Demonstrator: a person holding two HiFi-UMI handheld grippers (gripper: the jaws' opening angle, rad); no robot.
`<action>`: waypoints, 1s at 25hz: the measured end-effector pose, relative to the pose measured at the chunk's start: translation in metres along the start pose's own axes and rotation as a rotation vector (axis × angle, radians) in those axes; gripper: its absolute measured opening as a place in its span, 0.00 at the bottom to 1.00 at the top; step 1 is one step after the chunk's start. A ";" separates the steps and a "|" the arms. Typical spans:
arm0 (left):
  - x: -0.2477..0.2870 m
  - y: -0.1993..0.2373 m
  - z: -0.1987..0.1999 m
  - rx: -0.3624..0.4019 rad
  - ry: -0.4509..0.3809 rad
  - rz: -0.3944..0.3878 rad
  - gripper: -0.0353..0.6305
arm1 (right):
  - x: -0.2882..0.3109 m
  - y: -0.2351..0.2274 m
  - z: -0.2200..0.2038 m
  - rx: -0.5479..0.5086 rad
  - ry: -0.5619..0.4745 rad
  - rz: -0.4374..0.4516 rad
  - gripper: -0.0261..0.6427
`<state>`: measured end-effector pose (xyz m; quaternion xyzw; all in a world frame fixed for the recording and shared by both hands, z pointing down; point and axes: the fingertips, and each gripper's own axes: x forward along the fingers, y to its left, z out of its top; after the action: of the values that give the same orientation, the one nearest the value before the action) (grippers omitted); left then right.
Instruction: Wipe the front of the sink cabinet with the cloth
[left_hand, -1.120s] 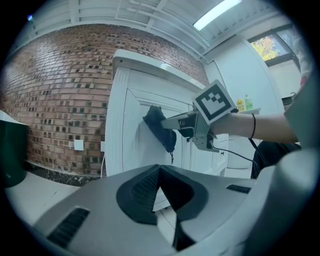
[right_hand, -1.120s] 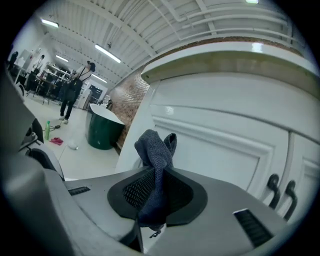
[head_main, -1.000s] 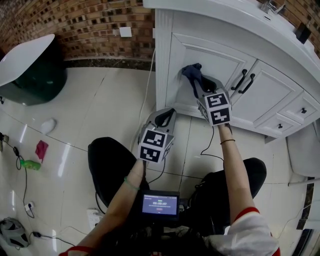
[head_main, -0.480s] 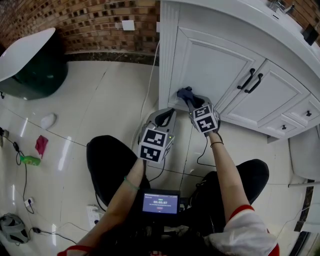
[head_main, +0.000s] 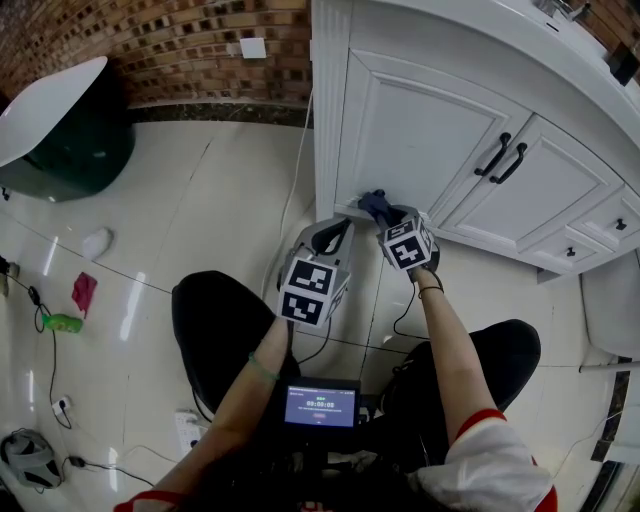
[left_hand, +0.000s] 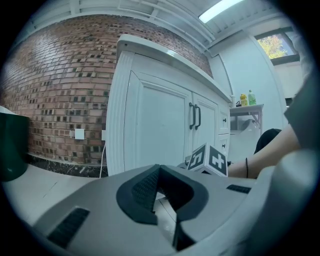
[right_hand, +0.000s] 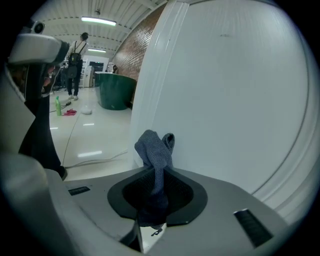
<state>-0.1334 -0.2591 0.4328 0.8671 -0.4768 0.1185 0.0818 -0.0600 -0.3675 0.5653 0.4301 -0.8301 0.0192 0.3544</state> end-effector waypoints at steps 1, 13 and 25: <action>0.000 0.000 0.001 0.000 -0.001 0.001 0.08 | -0.006 -0.001 0.007 0.001 -0.022 -0.001 0.14; 0.002 -0.024 0.026 0.029 -0.037 -0.025 0.08 | -0.188 -0.077 0.185 -0.004 -0.459 -0.118 0.14; -0.003 -0.048 0.033 0.054 -0.042 -0.047 0.08 | -0.282 -0.143 0.238 -0.069 -0.575 -0.286 0.14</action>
<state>-0.0903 -0.2394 0.3989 0.8823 -0.4545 0.1112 0.0513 0.0142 -0.3402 0.1777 0.5178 -0.8276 -0.1813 0.1190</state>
